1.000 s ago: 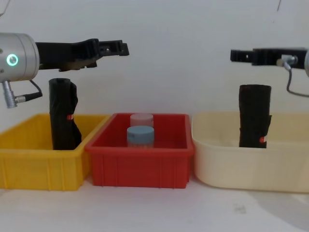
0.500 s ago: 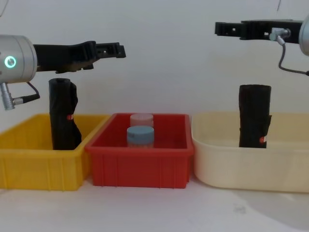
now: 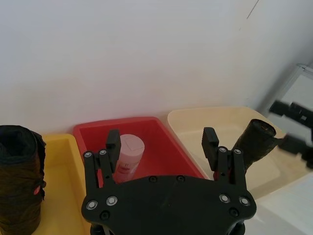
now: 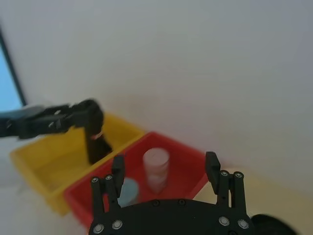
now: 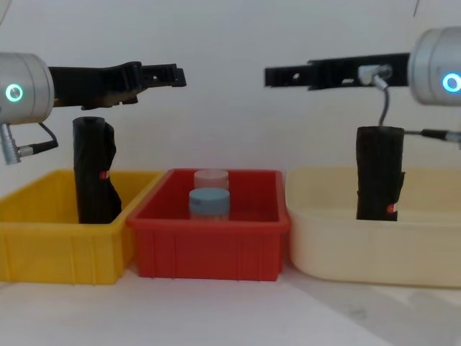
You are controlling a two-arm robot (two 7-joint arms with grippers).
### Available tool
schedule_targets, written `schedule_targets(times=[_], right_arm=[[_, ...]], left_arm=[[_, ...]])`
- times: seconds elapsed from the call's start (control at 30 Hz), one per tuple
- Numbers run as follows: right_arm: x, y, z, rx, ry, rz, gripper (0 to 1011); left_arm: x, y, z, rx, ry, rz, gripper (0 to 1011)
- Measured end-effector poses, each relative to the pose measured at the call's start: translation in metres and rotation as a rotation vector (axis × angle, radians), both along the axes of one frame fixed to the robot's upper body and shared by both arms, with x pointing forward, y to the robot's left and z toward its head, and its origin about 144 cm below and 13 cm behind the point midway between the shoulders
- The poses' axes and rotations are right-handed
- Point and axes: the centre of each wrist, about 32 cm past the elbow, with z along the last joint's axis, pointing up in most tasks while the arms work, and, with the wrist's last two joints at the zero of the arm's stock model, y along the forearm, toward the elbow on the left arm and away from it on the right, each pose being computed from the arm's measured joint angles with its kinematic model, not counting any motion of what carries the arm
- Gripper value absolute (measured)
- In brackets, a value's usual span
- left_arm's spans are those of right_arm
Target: Pick up the garbage bag with the one hand and transfer it to the other hand.
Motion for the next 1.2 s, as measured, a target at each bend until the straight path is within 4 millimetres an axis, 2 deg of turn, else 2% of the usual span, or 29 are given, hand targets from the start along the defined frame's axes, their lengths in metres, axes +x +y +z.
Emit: schedule_targets(times=[0.5,1.2], right_arm=[[-0.006,0.041,-0.005,-0.116,0.105,0.047,1001],[0.01,0.083,-0.002,-0.203,0.15,0.073,1001]], left_arm=[[0.0,0.0,0.0,0.0,0.001,0.002,1002],[0.0,0.0,0.0,0.0,0.001,0.002,1002]])
